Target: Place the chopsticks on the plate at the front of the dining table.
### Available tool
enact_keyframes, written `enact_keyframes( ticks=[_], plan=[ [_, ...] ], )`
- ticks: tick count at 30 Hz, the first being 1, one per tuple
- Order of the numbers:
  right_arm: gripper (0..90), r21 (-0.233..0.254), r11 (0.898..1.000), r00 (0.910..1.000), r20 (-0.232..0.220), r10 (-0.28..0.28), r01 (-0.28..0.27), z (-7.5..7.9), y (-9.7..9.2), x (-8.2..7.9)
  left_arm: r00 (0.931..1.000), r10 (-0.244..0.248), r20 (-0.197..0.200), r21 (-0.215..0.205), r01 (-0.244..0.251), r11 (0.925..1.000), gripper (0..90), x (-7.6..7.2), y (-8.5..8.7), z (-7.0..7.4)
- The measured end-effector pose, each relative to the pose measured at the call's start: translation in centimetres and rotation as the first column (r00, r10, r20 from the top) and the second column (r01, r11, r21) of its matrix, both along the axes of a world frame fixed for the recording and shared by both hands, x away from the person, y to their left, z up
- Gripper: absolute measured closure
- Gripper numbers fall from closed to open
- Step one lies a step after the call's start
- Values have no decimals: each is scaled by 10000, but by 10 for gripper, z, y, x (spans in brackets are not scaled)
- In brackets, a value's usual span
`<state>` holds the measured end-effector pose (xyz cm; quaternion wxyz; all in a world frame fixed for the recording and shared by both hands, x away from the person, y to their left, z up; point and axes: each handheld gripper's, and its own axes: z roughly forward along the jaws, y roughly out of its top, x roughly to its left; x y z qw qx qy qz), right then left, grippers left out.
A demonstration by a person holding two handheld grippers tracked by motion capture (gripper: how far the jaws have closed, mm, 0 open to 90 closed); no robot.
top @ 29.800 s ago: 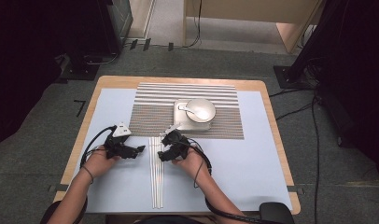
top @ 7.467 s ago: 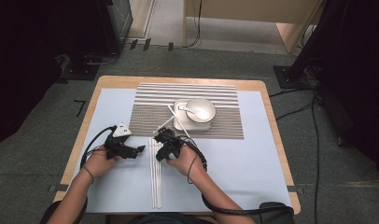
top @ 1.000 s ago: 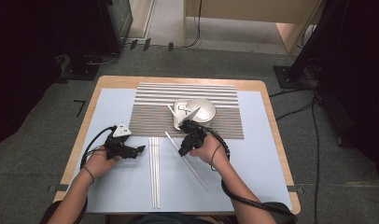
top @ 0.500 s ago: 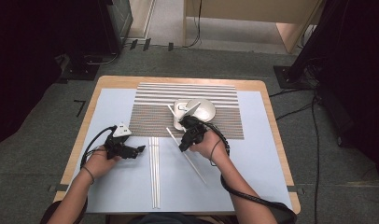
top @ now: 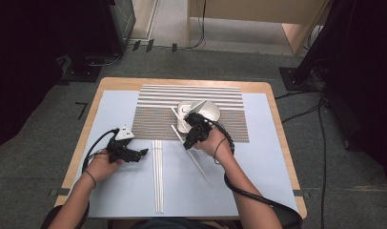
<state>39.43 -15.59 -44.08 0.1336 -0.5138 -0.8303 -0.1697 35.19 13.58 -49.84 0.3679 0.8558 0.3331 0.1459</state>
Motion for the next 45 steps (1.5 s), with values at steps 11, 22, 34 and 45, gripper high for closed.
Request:
enact_keyframes(
  ticks=[11,22,34,45],
  plan=[
    [854,-45,10000,9999,114,-38,38,4,0,7,10000,1,-1,1,-1,10000,117,0,0,0],
    [854,-213,9998,9999,149,-49,52,8,5,15,10000,0,1,-1,0,10000,117,0,0,0],
    [854,-417,9991,9997,232,-91,100,13,12,26,10000,3,-2,-1,-3,10000,117,0,0,0],
    [854,-533,9984,9992,366,-189,208,17,15,40,10000,6,0,-9,-6,10000,117,0,0,0]
  ],
)
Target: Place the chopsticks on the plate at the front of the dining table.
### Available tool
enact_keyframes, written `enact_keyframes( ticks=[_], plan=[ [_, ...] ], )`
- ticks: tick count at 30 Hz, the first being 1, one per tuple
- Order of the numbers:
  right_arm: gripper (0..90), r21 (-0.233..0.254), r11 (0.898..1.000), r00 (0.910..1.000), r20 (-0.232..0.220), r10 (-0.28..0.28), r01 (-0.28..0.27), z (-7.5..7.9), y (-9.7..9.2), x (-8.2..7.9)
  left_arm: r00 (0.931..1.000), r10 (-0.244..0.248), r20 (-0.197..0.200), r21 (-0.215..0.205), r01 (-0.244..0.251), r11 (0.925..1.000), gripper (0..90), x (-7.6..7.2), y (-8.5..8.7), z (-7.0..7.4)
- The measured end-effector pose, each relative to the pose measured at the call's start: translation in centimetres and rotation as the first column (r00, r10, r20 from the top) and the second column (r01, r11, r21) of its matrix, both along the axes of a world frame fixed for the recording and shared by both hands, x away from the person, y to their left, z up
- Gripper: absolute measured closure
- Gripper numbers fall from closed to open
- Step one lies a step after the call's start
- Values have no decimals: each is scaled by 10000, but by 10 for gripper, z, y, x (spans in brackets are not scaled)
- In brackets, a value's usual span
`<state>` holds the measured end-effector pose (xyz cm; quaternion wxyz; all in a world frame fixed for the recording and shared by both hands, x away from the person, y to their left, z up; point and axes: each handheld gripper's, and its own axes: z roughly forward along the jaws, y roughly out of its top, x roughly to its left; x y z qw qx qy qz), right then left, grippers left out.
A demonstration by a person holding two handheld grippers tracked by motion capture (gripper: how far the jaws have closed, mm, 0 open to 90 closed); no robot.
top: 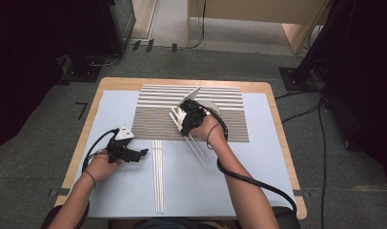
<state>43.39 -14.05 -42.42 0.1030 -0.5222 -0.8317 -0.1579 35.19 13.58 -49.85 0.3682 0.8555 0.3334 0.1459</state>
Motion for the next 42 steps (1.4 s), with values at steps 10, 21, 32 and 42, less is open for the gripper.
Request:
enact_keyframes(
  ticks=[10,21,32,42],
  plan=[
    [854,53,9999,9999,25,-131,131,-2,0,6,10000,3,-1,1,-3,10000,117,0,0,0],
    [853,-92,9997,9996,133,-237,239,-5,1,12,10000,5,-6,-1,-5,10000,117,0,0,0],
    [853,-206,9995,9994,246,-227,232,-6,4,16,10000,3,-5,0,-3,10000,117,0,0,0],
    [853,-380,9989,9988,434,-243,260,-9,8,21,10000,7,-1,-4,-7,10000,117,0,0,0]
  ],
)
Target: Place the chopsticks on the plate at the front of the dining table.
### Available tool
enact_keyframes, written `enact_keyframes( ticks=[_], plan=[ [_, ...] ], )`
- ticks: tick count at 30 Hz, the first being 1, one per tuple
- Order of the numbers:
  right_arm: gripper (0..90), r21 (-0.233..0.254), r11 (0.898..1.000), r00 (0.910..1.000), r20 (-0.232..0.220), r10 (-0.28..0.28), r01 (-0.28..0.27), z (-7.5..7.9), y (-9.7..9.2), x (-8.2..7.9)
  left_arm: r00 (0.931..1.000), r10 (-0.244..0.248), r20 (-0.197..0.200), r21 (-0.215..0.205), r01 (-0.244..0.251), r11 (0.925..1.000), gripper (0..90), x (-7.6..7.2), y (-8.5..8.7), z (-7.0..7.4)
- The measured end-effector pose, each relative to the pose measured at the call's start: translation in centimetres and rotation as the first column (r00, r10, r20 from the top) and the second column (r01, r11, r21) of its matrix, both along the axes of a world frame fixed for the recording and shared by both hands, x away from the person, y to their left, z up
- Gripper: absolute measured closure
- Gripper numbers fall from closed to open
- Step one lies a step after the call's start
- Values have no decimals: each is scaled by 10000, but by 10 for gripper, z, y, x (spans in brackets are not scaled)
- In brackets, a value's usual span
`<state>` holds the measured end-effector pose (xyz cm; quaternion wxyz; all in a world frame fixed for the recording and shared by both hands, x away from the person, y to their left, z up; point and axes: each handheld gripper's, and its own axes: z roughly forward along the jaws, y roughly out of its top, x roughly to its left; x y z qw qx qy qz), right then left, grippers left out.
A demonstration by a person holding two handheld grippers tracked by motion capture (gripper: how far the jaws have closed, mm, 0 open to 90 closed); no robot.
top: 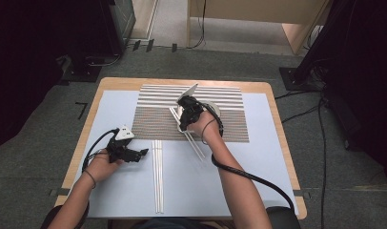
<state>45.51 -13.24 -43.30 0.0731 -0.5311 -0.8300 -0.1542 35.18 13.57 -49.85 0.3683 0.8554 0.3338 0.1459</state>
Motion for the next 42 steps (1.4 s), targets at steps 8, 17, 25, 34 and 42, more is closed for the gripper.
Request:
enact_keyframes(
  ticks=[8,17,25,34,42],
  plan=[
    [853,-78,10000,10000,50,-52,53,-3,2,2,10000,2,7,-3,-2,10000,117,0,0,0],
    [851,-220,9998,9999,161,-21,24,-5,4,4,10000,1,6,-4,-1,10000,117,0,0,0],
    [849,-348,9994,9996,297,1,9,-5,8,5,10000,2,5,-7,-2,10000,117,0,0,0],
    [848,-477,9988,9991,413,-89,108,-5,8,5,10000,2,5,-6,-2,10000,117,0,0,0],
    [851,-552,9985,9987,502,-31,58,-2,8,4,10000,-3,-1,4,3,10000,117,0,0,0]
  ],
)
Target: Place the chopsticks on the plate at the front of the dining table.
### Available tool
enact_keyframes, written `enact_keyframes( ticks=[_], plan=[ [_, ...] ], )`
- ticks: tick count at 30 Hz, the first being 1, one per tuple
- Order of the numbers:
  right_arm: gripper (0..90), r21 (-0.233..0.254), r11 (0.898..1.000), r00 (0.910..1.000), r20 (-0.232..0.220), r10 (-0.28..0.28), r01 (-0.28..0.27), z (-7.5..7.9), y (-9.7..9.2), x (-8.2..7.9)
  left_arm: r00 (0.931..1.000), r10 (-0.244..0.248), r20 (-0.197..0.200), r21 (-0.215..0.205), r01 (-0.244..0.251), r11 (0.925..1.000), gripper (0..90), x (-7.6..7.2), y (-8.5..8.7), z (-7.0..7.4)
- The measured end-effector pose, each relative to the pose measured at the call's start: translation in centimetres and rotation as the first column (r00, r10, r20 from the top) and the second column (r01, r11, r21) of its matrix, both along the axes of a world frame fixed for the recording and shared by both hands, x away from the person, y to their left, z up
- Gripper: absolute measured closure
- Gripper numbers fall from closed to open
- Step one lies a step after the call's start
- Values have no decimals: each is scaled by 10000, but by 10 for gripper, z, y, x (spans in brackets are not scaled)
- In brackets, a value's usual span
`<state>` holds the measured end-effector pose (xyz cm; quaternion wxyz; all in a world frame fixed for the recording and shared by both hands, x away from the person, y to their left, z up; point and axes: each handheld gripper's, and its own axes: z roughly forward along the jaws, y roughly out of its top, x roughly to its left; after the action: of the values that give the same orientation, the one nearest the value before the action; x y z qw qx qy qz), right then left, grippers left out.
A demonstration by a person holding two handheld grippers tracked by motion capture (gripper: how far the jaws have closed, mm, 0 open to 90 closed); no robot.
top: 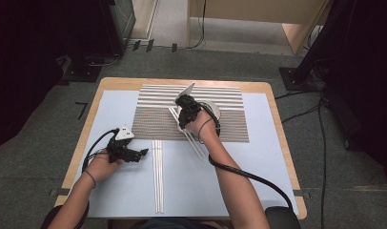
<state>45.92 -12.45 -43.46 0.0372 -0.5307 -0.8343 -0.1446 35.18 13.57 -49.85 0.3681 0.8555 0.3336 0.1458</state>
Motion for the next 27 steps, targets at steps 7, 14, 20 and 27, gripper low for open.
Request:
enact_keyframes(
  ticks=[7,14,20,27],
  plan=[
    [845,67,10000,9999,126,55,-56,2,1,-1,10000,-1,-3,0,1,10000,116,0,0,0],
    [833,454,9989,9999,144,75,-81,7,0,-3,10000,0,-3,2,0,10000,116,0,0,0],
    [801,997,9947,9997,17,234,-234,5,3,-4,10000,-1,-3,0,1,10000,116,0,0,0],
    [762,985,9950,9997,-180,155,-137,-5,4,-4,10000,4,3,-8,-4,10000,117,0,0,0]
  ],
)
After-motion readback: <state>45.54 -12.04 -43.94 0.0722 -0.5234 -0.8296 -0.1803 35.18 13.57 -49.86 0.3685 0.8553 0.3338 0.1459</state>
